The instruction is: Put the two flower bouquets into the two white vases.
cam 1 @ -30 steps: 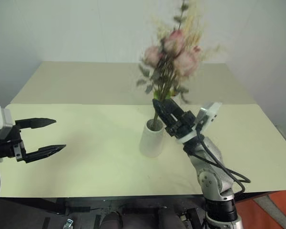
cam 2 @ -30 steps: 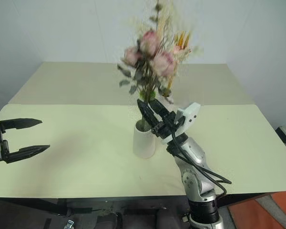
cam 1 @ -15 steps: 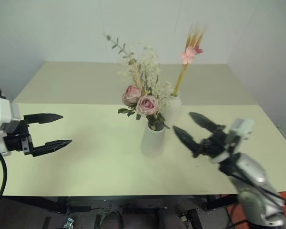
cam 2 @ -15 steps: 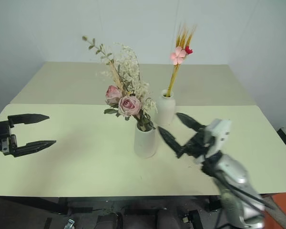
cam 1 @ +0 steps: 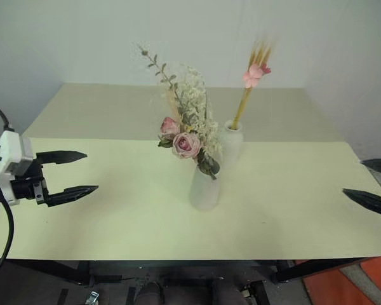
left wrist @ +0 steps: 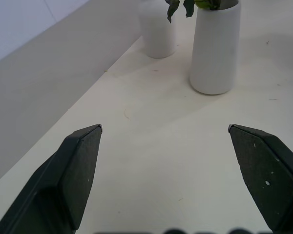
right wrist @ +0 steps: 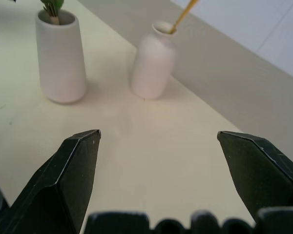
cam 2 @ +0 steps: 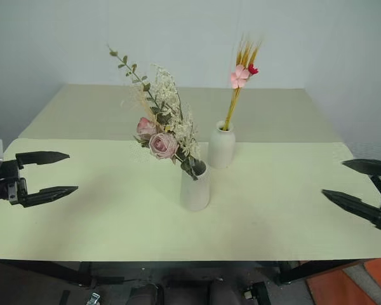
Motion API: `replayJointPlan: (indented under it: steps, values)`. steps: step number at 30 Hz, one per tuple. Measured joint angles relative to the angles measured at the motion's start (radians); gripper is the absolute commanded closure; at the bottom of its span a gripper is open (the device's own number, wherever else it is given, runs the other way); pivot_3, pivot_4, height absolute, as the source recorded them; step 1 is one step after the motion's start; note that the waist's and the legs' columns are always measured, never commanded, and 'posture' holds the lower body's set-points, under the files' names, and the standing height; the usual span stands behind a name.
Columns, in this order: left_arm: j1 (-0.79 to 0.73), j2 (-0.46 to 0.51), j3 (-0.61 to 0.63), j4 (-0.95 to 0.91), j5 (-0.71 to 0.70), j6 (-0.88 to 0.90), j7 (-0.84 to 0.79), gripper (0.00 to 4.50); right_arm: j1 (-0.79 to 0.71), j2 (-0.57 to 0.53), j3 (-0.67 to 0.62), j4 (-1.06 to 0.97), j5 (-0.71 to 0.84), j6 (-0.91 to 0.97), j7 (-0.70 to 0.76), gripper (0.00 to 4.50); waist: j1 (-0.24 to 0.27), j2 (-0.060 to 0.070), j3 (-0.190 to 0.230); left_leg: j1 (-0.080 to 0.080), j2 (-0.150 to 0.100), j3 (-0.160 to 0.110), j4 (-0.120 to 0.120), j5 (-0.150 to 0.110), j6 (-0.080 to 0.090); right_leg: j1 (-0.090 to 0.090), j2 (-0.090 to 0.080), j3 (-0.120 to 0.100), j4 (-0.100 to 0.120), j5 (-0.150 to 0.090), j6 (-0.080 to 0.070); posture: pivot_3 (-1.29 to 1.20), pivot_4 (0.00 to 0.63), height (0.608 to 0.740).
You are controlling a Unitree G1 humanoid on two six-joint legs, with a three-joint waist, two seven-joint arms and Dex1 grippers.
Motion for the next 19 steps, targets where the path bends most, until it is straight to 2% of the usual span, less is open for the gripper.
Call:
replayJointPlan:
  steps: [9, 19]
  values:
    - [0.009, 0.003, 0.012, 0.0, 0.0, 0.001, -0.009, 0.0, -0.023, -0.025, -0.028, 0.067, -0.073, -0.034, 0.052, 0.02, 0.002, 0.0, 0.0, -0.001, 0.0, 0.002, 0.0, 0.0, 0.0, -0.001, -0.001, 0.0, 0.0, 0.0, 0.0, 0.0, 0.15, 0.74]
    - [-0.037, 0.037, 0.006, 0.026, 0.0, 0.001, -0.021, 0.0, 0.012, 0.038, -0.028, 0.007, -0.076, -0.031, 0.054, 0.02, 0.003, 0.0, 0.0, -0.001, 0.0, 0.002, 0.0, 0.0, 0.0, -0.001, -0.001, 0.001, 0.0, 0.0, 0.0, 0.0, 0.15, 0.74]
